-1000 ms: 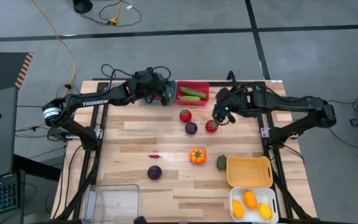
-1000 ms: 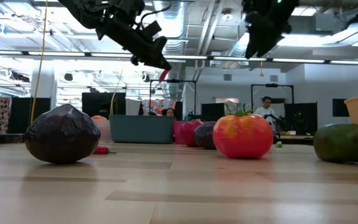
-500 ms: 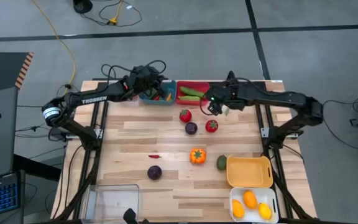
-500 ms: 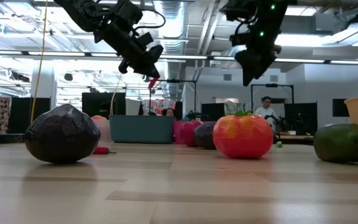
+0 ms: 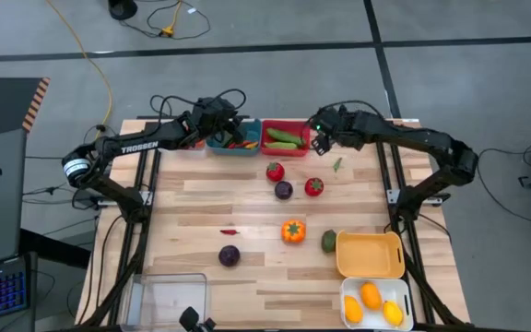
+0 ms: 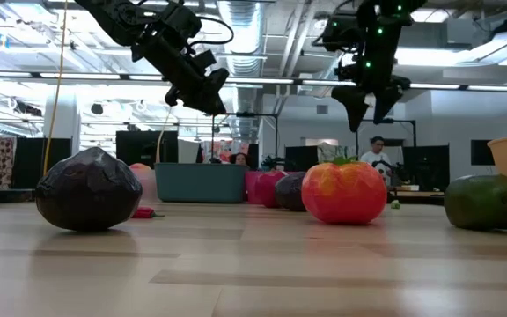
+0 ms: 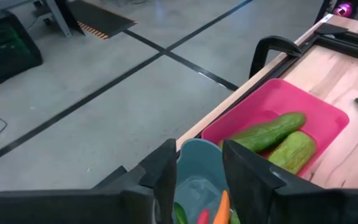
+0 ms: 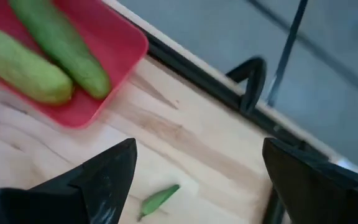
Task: Sort produce into baskets
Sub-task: Put the green chili pepper into the blue bin
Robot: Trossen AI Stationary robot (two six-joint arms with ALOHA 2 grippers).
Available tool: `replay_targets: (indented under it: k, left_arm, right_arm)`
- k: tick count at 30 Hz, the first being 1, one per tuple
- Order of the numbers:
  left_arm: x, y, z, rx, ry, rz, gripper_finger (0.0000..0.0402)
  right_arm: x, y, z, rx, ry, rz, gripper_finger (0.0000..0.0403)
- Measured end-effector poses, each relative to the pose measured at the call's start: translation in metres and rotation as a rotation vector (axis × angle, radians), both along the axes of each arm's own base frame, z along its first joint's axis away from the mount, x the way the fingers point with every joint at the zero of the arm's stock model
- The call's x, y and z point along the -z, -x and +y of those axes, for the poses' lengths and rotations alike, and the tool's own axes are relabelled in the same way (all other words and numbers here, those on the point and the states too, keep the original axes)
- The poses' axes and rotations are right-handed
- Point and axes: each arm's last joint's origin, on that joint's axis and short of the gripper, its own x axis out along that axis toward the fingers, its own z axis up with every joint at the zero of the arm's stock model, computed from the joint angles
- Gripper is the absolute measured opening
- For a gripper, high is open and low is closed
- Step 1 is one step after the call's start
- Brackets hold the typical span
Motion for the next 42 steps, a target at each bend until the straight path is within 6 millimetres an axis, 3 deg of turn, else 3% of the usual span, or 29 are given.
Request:
replay_targets:
  k: [8,24,36,42]
  left_arm:
    - [0.0,0.0,0.0,0.001,0.0,0.001,0.0137]
    - [0.0,0.0,0.0,0.001,0.001,0.001,0.0138]
    - [0.0,-0.001,-0.001,0.031,0.013,-0.007,0.0137]
    - [0.0,-0.001,-0.001,0.032,0.014,-0.007,0.0137]
  right_arm:
    - [0.008,0.011,-0.015,0.06,-0.158,-0.08,0.0374]
    - [0.057,0.029,0.001,0.492,-0.257,-0.179,0.0371]
    - [0.091,0.031,0.024,0.631,-0.26,-0.248,0.0334]
    - [0.107,0.036,0.025,0.675,-0.251,-0.297,0.0325]
